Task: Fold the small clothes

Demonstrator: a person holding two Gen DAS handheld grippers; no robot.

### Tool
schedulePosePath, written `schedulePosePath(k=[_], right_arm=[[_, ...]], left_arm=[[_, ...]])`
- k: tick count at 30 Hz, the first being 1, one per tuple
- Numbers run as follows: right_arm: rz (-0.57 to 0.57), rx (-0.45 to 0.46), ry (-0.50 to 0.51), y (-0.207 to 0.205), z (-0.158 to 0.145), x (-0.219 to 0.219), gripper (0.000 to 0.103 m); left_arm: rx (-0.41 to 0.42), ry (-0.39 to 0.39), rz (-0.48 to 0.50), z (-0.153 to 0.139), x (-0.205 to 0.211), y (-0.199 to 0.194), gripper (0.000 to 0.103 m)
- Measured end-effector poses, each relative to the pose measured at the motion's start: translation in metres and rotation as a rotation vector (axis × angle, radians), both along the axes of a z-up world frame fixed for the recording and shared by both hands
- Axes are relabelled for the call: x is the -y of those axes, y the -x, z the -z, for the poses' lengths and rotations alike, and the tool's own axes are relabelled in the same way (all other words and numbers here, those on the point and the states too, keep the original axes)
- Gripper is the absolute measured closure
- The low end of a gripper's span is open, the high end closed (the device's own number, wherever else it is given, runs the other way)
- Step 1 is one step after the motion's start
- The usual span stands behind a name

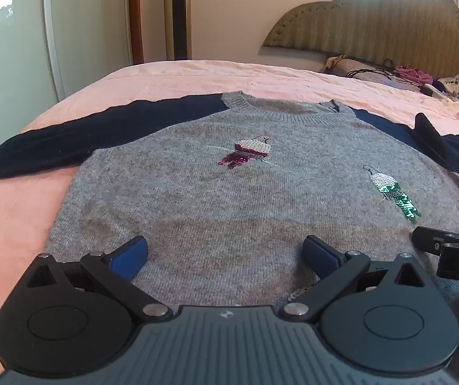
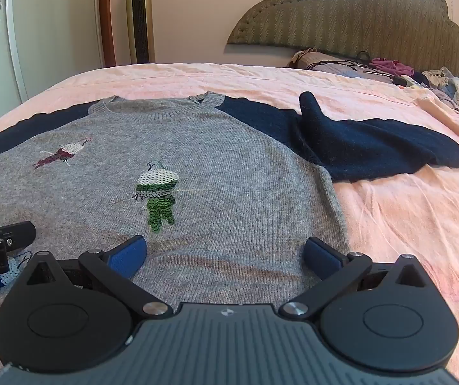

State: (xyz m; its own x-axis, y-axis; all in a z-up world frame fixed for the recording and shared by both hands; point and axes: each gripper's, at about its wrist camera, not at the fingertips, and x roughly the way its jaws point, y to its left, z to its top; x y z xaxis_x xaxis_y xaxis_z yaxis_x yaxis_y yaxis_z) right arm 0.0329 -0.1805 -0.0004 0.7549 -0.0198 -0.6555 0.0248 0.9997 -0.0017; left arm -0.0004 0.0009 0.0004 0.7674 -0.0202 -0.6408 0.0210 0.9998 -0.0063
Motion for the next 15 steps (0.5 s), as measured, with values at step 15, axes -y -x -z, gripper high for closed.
schedulePosePath(k=[15], right_arm=[[0.0,0.002,0.0,0.0002,-0.0003,0.0,0.0]], left_arm=[[-0.024,-0.016,-0.011,-0.0014,0.0032,-0.0056,0.0]])
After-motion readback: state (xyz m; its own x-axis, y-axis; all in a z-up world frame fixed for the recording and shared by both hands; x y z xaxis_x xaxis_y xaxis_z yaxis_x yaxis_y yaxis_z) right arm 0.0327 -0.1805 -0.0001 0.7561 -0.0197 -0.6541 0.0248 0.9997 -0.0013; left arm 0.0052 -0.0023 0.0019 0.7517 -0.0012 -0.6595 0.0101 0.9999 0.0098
